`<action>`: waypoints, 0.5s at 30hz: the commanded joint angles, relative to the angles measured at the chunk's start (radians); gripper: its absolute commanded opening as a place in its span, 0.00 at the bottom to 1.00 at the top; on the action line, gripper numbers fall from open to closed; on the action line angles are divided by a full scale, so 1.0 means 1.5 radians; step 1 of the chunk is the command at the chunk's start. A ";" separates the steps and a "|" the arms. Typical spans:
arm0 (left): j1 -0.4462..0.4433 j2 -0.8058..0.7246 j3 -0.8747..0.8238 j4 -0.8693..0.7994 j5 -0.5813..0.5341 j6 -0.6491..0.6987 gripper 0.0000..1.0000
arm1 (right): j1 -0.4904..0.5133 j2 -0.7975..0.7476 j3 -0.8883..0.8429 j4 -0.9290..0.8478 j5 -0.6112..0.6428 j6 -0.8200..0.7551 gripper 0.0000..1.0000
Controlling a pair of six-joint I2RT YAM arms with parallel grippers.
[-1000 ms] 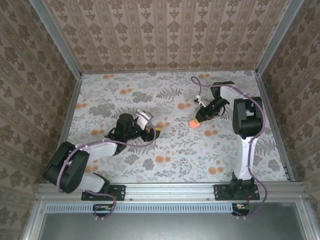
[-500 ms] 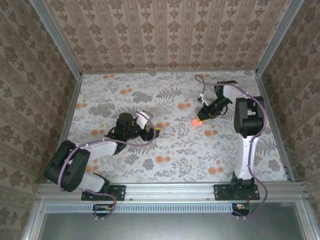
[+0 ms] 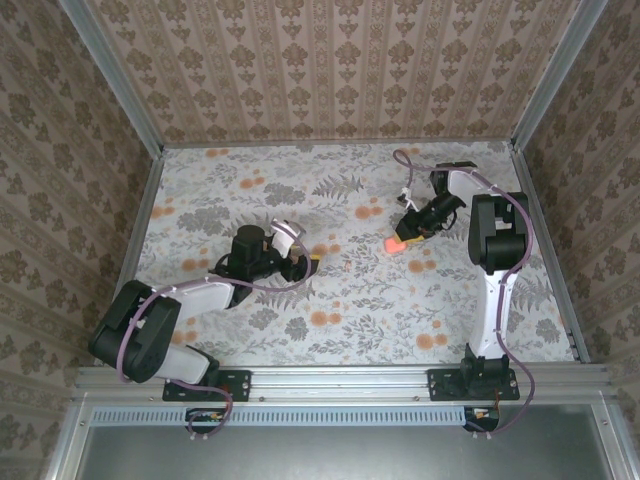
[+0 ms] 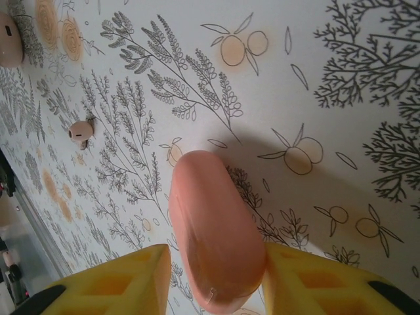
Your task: Insert the wireless bluetooth earbuds into the charging case
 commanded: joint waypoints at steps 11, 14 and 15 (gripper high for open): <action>0.005 0.023 0.021 0.029 0.021 -0.007 0.75 | -0.009 0.004 0.010 0.016 0.035 0.027 0.45; 0.006 0.028 0.024 0.032 0.022 -0.012 0.75 | -0.009 0.001 0.006 0.024 0.042 0.032 0.46; 0.006 0.027 0.025 0.034 0.023 -0.013 0.75 | -0.009 -0.002 0.004 0.027 0.043 0.034 0.47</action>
